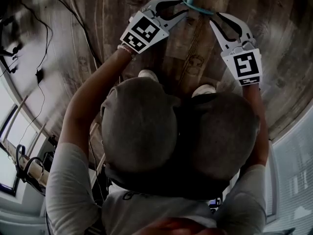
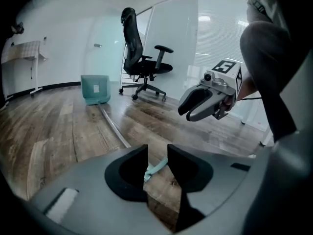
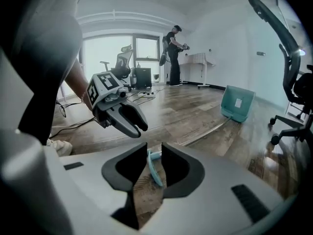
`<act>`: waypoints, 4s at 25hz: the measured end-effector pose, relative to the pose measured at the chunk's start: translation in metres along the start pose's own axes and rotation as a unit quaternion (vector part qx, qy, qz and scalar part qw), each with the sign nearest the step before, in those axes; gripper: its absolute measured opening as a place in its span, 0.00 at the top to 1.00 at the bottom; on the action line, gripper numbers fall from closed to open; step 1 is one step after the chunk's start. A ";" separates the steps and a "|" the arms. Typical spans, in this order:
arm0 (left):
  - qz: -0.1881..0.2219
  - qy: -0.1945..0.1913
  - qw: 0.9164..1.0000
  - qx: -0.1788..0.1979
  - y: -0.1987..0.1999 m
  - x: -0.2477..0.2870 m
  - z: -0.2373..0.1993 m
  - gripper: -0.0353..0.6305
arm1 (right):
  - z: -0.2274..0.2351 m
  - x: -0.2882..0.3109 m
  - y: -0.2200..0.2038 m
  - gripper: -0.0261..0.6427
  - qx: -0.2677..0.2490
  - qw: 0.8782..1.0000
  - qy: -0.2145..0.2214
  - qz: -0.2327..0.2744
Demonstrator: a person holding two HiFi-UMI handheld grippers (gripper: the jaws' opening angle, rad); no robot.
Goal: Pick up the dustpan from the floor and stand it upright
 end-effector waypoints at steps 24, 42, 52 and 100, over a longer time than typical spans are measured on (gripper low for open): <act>-0.075 0.015 0.997 0.005 -0.078 0.061 -0.022 0.76 | 0.010 0.069 -0.105 0.79 0.017 0.997 0.013 -0.078; -0.092 0.021 0.995 0.008 -0.082 0.061 -0.021 0.81 | 0.007 0.073 -0.118 0.83 0.028 0.994 0.006 -0.108; -0.053 0.013 0.998 0.005 -0.046 0.036 -0.026 0.81 | 0.010 0.054 -0.077 0.83 0.030 0.997 0.009 -0.075; -0.003 -0.025 0.993 -0.117 0.296 -0.229 0.088 0.80 | -0.051 -0.245 0.262 0.81 0.139 0.990 -0.014 0.006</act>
Point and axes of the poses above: the fingertips, and each gripper's own axes: x forward along the fingers, z to its right, y out of its top, the point moved 1 cm from there along -x, backward along the fingers, and after that the axes turned 3 degrees about y, right-handed, at the moved point
